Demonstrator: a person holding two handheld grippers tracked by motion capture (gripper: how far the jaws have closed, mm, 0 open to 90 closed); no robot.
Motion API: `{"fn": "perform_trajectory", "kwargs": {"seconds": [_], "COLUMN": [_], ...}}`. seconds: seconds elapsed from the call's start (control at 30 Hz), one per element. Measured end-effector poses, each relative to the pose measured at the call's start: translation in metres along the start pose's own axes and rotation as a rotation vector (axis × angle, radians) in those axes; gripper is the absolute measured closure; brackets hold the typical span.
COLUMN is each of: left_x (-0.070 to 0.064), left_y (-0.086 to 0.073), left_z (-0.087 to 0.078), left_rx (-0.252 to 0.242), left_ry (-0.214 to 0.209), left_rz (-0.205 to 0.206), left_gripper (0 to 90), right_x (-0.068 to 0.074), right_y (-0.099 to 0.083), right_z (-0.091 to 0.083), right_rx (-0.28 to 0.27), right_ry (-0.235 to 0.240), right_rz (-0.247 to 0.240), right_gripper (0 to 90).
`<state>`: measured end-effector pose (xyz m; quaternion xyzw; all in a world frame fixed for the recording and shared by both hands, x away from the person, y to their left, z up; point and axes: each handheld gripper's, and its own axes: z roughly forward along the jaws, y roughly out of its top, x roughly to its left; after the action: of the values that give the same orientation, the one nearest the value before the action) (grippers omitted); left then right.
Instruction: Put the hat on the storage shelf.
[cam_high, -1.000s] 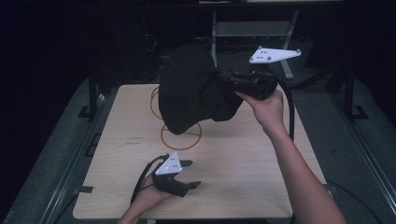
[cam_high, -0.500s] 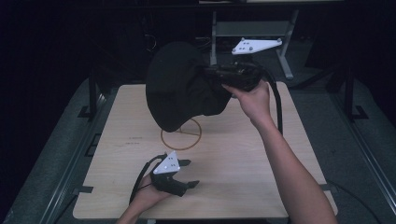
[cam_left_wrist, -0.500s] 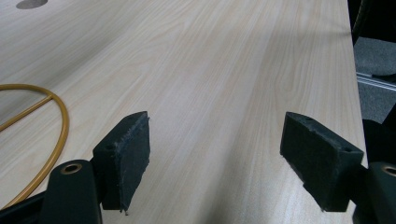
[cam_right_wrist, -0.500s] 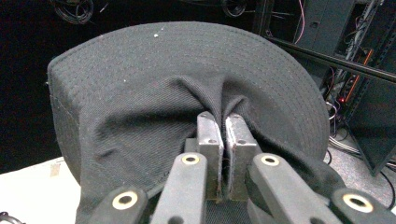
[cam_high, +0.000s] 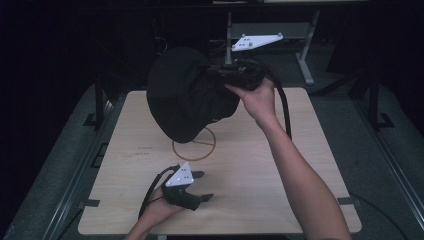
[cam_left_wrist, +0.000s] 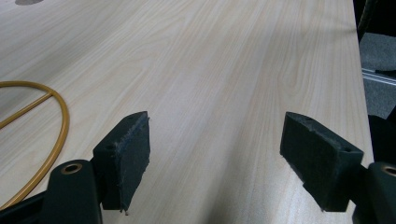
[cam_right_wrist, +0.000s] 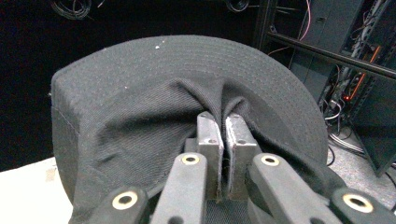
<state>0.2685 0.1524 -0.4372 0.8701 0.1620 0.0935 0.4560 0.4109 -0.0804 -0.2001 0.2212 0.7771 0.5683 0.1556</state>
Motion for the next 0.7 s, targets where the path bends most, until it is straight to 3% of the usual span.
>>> {"fn": "perform_trajectory", "kwargs": {"seconds": [0.33, 0.7], "left_x": [0.002, 0.001], "left_y": [0.000, 0.000], "left_z": [0.000, 0.001], "left_rx": [0.000, -0.001], "left_ry": [-0.006, -0.012], "left_rz": [0.016, 0.002], "left_gripper": [23.7, 23.8], "right_x": [0.002, 0.000], "right_y": [0.010, 0.017], "right_z": [0.025, 0.046], "right_rx": [0.022, 0.041], "right_ry": [0.013, 0.013], "right_rz": [0.009, 0.016], "right_gripper": [86.4, 86.4]}}
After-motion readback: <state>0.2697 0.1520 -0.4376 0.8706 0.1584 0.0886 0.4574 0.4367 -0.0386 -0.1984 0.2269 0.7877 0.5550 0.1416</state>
